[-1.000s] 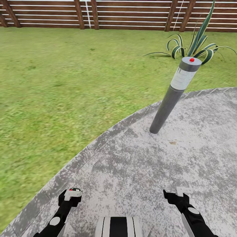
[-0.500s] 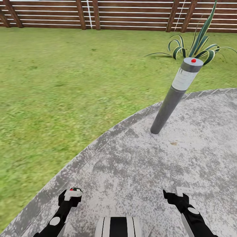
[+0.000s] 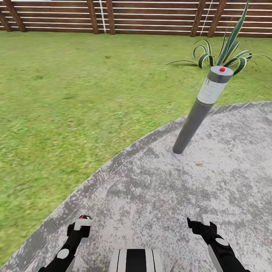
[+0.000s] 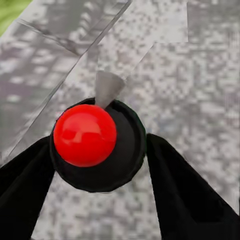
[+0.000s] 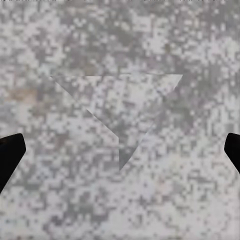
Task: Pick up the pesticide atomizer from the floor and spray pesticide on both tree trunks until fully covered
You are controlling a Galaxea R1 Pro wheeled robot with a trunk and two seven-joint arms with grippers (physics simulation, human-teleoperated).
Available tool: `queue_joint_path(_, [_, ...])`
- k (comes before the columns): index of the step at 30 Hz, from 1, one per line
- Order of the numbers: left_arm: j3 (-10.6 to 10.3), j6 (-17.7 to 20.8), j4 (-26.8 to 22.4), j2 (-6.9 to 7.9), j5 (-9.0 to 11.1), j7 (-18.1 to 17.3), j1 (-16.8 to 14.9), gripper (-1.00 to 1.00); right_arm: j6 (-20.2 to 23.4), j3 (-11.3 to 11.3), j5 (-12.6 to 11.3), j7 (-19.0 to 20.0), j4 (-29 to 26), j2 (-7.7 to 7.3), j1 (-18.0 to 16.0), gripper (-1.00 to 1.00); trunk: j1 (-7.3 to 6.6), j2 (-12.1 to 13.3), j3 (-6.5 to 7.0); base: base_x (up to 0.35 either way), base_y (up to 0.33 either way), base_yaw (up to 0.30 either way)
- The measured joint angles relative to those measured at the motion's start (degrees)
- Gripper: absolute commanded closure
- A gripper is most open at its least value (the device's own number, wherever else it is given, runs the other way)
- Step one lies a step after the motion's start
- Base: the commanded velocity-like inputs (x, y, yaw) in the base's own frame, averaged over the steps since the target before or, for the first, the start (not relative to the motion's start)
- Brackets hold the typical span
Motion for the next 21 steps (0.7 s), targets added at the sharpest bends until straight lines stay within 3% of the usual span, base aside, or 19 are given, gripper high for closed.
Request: queue_joint_path(21, [-0.23,0.0,-0.05,0.0,-0.08,-0.05,0.04,1.0,0.0,-0.04,0.0,0.0,0.07,0.0,0.0,-1.0,-0.05,0.02,0.44,0.0,0.0,0.0])
